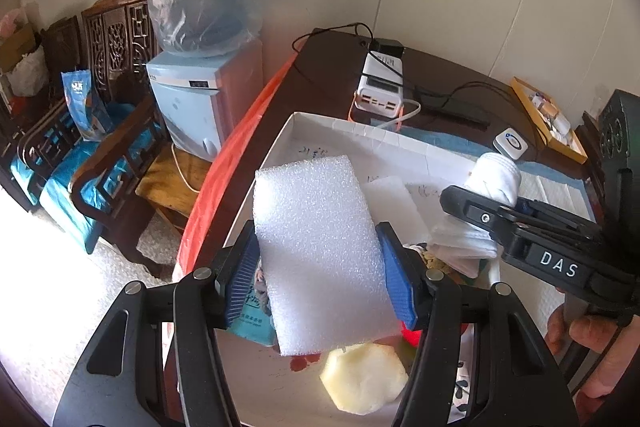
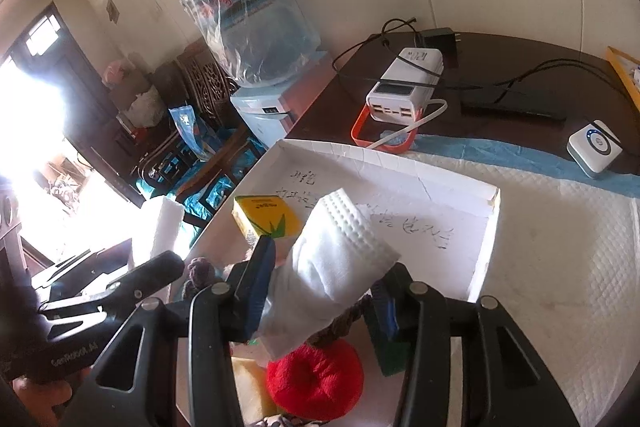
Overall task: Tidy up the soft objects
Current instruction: 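Carry foam sheet into box and open left tool while right releases white cloth there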
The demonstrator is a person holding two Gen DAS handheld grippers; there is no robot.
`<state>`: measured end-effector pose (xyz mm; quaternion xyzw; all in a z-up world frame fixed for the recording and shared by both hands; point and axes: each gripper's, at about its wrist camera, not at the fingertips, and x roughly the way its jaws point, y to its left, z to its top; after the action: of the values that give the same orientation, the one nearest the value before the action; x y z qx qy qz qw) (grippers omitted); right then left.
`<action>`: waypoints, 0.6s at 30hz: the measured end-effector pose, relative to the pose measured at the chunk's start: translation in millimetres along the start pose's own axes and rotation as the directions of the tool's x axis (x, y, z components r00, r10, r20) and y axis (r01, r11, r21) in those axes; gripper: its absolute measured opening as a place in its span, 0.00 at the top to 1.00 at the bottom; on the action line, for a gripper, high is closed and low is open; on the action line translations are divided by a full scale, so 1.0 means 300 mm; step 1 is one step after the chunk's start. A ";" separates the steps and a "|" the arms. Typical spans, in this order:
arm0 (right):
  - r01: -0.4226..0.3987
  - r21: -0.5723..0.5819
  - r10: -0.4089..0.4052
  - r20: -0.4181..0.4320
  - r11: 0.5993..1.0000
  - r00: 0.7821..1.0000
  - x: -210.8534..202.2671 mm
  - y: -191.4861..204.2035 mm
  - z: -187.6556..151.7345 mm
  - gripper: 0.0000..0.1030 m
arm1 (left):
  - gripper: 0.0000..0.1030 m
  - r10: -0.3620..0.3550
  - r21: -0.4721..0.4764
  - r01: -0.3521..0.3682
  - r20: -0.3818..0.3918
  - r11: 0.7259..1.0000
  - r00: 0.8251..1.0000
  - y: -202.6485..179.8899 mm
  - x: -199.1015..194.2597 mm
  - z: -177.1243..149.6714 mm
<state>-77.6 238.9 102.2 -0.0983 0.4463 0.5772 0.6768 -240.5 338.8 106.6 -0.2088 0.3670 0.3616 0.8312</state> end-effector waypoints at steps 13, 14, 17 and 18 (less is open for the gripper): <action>-0.003 0.039 0.001 0.055 0.999 0.998 -0.010 -0.002 -0.006 0.00 | 0.00 -0.070 -0.027 0.069 -0.048 0.997 0.996 0.004 0.071 -0.004; 0.001 0.044 -0.004 0.061 0.999 0.998 -0.016 -0.003 -0.007 0.00 | 0.00 -0.058 -0.010 0.058 -0.037 0.998 0.998 -0.003 0.070 -0.005; 0.021 0.055 -0.025 0.075 0.998 0.997 -0.037 -0.001 -0.012 0.00 | 0.00 -0.044 0.006 0.044 -0.028 0.999 0.999 -0.006 0.066 -0.004; 0.029 0.059 -0.034 0.080 0.998 0.996 -0.045 0.001 -0.016 0.00 | 0.00 -0.048 0.004 0.049 -0.025 0.999 0.999 -0.002 0.063 -0.002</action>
<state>-79.3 226.5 109.3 -0.0622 0.4334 0.5569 0.7058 -231.6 346.5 91.8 -0.2202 0.3730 0.3379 0.8356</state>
